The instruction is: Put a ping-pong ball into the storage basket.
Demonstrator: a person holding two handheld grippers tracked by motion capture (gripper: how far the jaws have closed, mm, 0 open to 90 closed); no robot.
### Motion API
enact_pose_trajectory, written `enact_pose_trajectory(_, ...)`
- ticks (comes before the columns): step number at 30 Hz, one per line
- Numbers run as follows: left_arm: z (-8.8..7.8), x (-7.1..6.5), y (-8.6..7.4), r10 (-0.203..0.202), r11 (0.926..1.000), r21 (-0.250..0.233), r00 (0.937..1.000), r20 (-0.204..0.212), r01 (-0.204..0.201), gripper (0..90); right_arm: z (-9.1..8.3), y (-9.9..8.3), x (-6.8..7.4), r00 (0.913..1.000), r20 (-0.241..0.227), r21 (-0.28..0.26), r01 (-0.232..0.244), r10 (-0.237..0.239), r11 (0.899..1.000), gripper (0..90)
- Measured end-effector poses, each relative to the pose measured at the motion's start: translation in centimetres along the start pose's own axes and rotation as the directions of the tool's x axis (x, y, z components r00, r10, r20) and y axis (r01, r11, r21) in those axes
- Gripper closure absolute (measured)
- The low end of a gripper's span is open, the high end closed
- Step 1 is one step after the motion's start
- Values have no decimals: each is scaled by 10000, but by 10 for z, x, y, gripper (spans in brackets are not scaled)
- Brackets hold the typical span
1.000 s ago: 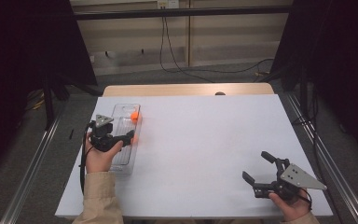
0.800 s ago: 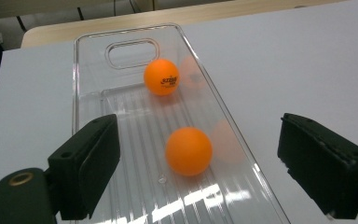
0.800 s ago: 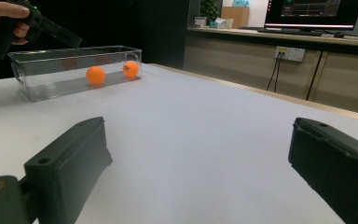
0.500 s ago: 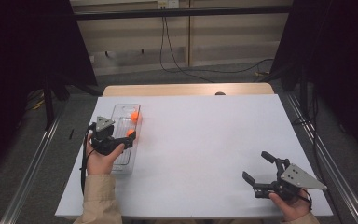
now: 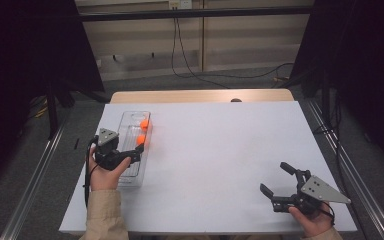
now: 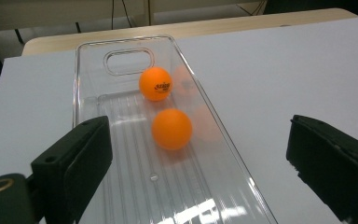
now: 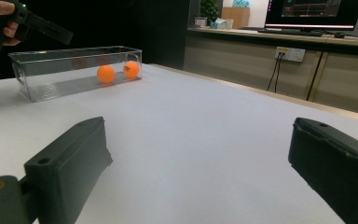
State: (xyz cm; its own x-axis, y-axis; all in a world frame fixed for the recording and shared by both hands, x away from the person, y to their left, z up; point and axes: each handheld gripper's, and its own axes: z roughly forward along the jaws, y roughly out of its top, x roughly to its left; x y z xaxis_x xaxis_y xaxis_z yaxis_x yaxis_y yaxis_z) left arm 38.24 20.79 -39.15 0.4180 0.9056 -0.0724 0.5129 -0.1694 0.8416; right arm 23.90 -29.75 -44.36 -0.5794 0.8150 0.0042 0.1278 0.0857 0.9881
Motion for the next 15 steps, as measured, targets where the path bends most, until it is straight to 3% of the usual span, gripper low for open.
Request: enact_pose_trajectory(15, -7, -1, -7, 3, 9991, -431, 9997, 241, 8, 56, 0, 0, 0, 10000, -13, 1, 29, -29, 10000, 41)
